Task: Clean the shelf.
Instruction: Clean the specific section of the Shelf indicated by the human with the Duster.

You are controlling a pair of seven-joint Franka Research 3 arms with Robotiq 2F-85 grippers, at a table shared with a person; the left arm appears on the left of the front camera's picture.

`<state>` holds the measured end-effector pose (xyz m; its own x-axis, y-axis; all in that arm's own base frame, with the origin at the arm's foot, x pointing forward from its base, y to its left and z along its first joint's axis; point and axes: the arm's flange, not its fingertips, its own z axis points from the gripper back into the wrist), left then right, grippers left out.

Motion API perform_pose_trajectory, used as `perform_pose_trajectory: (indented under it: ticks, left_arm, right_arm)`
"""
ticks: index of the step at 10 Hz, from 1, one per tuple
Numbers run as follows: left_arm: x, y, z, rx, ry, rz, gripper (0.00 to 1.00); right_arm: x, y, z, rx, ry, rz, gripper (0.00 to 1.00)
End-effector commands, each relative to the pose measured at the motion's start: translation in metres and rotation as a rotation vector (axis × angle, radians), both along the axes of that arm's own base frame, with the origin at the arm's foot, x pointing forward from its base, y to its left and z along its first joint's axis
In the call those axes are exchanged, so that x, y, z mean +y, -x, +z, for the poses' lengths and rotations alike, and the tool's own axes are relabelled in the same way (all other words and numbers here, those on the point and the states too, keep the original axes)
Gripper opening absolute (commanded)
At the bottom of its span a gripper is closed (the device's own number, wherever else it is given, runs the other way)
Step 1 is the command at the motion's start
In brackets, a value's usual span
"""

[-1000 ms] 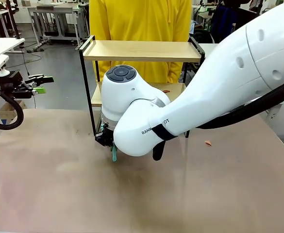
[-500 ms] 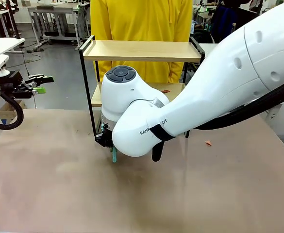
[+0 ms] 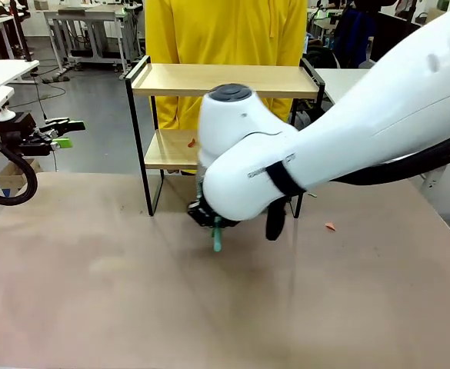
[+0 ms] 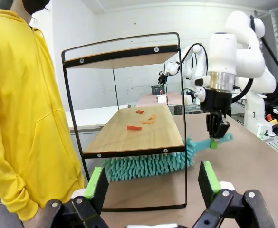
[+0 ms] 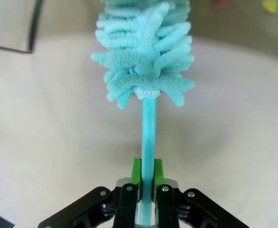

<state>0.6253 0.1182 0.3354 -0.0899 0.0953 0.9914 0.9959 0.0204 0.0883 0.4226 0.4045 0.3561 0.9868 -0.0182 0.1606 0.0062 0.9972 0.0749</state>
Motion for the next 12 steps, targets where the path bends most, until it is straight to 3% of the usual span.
perform_pose_trajectory:
  ticks: [1,7,9,10,11,12]
  left_arm:
    - [0.001,0.001,0.003,-0.018,0.001,0.002,1.0]
    - [0.001,0.001,0.003,-0.018,0.001,0.002,1.0]
    - [0.001,0.001,0.003,-0.018,0.001,0.002,1.0]
    - [0.001,0.001,0.003,-0.018,0.001,0.002,1.0]
    - [0.001,0.001,0.003,-0.018,0.001,0.002,1.0]
    - [0.001,0.001,0.003,-0.018,0.001,0.002,1.0]
  right_arm:
    - [-0.048,0.013,0.017,0.024,-0.001,-0.041,0.13]
    - [-0.15,0.032,0.024,0.098,0.14,-0.148,0.13]
    - [-0.145,0.05,0.031,0.031,0.213,-0.136,0.13]
    - [-0.128,0.061,0.037,-0.054,0.169,0.014,0.13]
    - [-0.146,0.037,0.023,0.064,0.171,-0.143,0.13]
    - [-0.146,0.037,0.023,0.064,0.171,-0.143,0.13]
